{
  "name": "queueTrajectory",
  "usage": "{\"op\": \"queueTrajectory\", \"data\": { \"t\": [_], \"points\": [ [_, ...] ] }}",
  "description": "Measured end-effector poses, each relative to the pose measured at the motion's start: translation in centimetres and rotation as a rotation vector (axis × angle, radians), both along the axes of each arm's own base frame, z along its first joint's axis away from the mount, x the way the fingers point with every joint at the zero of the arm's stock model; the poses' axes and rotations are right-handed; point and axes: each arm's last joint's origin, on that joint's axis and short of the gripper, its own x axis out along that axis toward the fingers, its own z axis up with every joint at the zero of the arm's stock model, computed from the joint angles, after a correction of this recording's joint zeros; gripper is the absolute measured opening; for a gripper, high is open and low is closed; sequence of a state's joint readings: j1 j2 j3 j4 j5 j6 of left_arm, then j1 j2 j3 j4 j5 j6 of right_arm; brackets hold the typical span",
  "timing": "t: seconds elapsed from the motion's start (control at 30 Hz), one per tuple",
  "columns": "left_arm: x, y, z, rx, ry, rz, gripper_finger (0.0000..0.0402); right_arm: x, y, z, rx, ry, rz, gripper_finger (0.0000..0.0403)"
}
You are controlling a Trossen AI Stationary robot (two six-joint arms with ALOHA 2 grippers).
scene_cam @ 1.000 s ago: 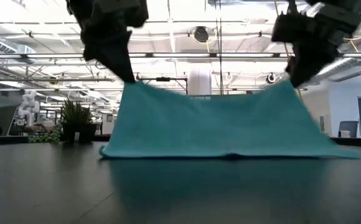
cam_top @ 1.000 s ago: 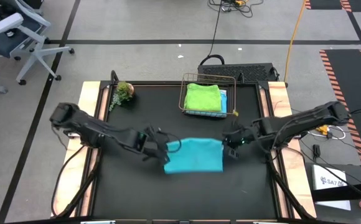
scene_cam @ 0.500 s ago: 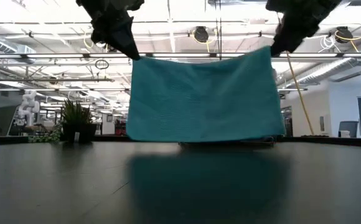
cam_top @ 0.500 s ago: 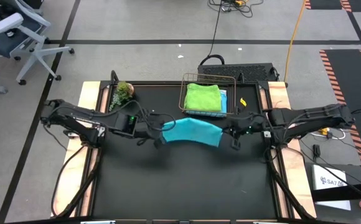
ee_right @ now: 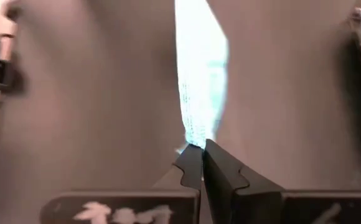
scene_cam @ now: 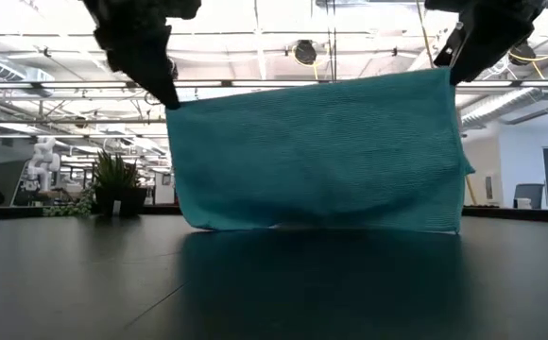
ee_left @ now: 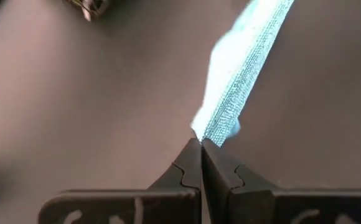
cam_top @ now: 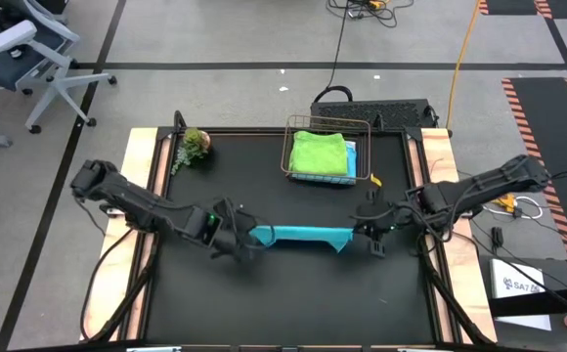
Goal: Fold microfiber towels
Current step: Fold the blue towel
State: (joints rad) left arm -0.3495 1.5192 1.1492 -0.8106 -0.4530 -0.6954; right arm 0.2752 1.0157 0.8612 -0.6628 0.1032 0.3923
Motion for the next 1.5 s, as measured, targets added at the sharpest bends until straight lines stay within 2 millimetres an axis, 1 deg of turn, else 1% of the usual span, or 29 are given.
{"op": "queueTrajectory", "data": {
  "t": [0.1, 0.2, 0.27, 0.37, 0.47, 0.6, 0.83, 0.93, 1.1, 1.2, 1.3, 1.43, 1.5],
  "points": [
    [0.0, -1.2, -0.7, -0.015, 0.008, 0.008, 0.0002, 0.3, 0.7, -0.2, 0.014, -0.006, 0.015, 0.0000],
    [0.0, -1.6, -0.8, -0.018, -0.013, 0.022, 0.0001, 0.8, 1.0, -0.4, 0.018, -0.015, 0.020, 0.0000],
    [0.3, -1.6, -0.4, -0.026, -0.070, 0.033, 0.0002, 1.3, 1.1, -0.2, 0.032, -0.051, 0.024, 0.0000],
    [0.3, -1.4, 0.7, 0.007, -0.136, 0.012, 0.0001, 2.1, 1.5, 0.3, 0.082, -0.144, 0.055, 0.0000],
    [0.1, -1.0, 1.5, 0.051, -0.166, 0.000, 0.0002, 2.7, 2.1, 1.0, 0.131, -0.226, 0.096, 0.0000],
    [-0.2, -0.1, 2.5, 0.121, -0.196, -0.005, 0.0001, 2.8, 2.8, 1.4, 0.163, -0.275, 0.119, 0.0000],
    [0.1, 1.6, 3.3, 0.206, -0.222, 0.020, 0.0002, 3.1, 5.0, 1.9, 0.248, -0.351, 0.165, 0.0000],
    [0.7, 2.3, 3.6, 0.232, -0.240, 0.008, 0.0001, 3.7, 6.0, 1.4, 0.258, -0.361, 0.194, 0.0000],
    [1.6, 2.9, 4.3, 0.238, -0.328, 0.009, 0.0001, 4.6, 7.1, -0.4, 0.232, -0.293, 0.214, 0.0000],
    [1.4, 2.5, 4.7, 0.228, -0.351, -0.002, 0.0001, 4.9, 7.1, -1.3, 0.173, -0.258, 0.212, 0.0000],
    [1.1, 1.4, 4.5, 0.187, -0.353, -0.020, 0.0001, 4.8, 6.3, -1.5, 0.077, -0.244, 0.176, 0.0000],
    [0.7, -0.3, 4.3, 0.120, -0.381, -0.017, 0.0001, 4.7, 4.9, -0.8, 0.030, -0.266, 0.117, 0.0000],
    [0.5, -0.9, 4.2, 0.118, -0.383, -0.016, 0.0001, 4.6, 4.5, -0.4, 0.025, -0.288, 0.113, 0.0000]
  ]
}}
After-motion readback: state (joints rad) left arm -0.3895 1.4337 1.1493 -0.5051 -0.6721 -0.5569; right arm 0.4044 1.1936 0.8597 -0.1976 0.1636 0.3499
